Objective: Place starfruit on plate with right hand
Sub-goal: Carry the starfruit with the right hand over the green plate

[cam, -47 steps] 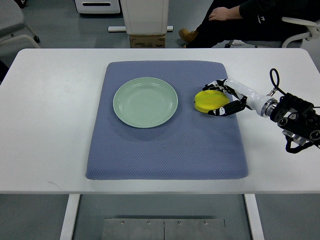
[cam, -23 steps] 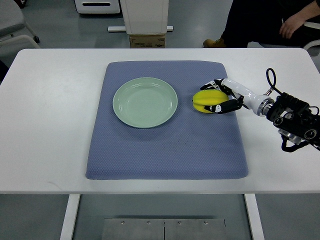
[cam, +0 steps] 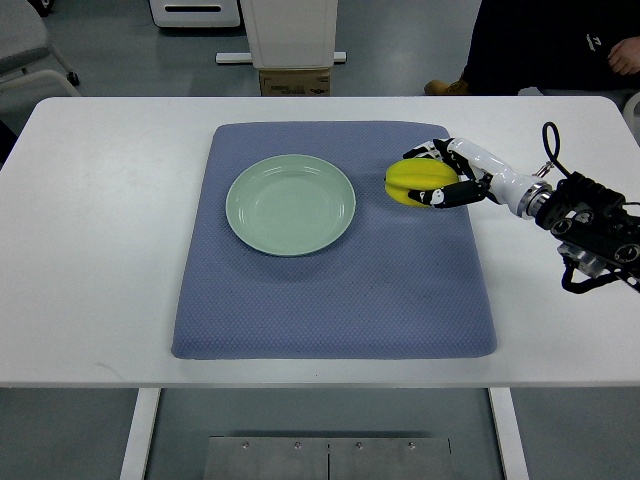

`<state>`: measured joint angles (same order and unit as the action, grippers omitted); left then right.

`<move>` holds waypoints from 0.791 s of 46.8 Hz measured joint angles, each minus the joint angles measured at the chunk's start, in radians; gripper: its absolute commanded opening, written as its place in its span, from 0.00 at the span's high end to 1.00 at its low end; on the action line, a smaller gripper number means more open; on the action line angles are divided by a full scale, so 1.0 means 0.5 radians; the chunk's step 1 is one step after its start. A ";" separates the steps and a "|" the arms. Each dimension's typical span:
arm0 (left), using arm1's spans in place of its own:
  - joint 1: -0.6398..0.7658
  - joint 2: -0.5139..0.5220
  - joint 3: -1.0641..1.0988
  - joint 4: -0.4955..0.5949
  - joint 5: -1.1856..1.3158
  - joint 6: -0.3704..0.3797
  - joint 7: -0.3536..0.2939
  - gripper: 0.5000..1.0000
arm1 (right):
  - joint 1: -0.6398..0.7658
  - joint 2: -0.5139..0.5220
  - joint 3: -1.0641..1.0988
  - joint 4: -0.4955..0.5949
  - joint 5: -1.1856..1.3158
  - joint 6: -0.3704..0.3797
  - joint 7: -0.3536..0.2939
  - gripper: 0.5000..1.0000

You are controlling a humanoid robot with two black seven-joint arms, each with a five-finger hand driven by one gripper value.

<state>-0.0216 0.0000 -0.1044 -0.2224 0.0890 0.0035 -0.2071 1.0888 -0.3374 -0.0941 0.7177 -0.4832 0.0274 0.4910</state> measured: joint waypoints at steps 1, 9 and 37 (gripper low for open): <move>0.000 0.000 0.000 0.000 0.000 0.000 0.000 0.00 | 0.009 0.000 0.014 0.000 0.000 0.019 0.000 1.00; 0.000 0.000 0.000 0.000 0.000 0.000 0.000 0.00 | 0.108 -0.012 0.057 -0.008 0.000 0.186 0.000 1.00; -0.001 0.000 0.000 0.000 0.000 -0.001 0.000 0.00 | 0.182 0.475 0.063 -0.268 0.001 0.196 -0.061 1.00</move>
<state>-0.0220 0.0000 -0.1044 -0.2224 0.0890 0.0028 -0.2071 1.1799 -0.0999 -0.0623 0.5835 -0.4829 0.1254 0.4606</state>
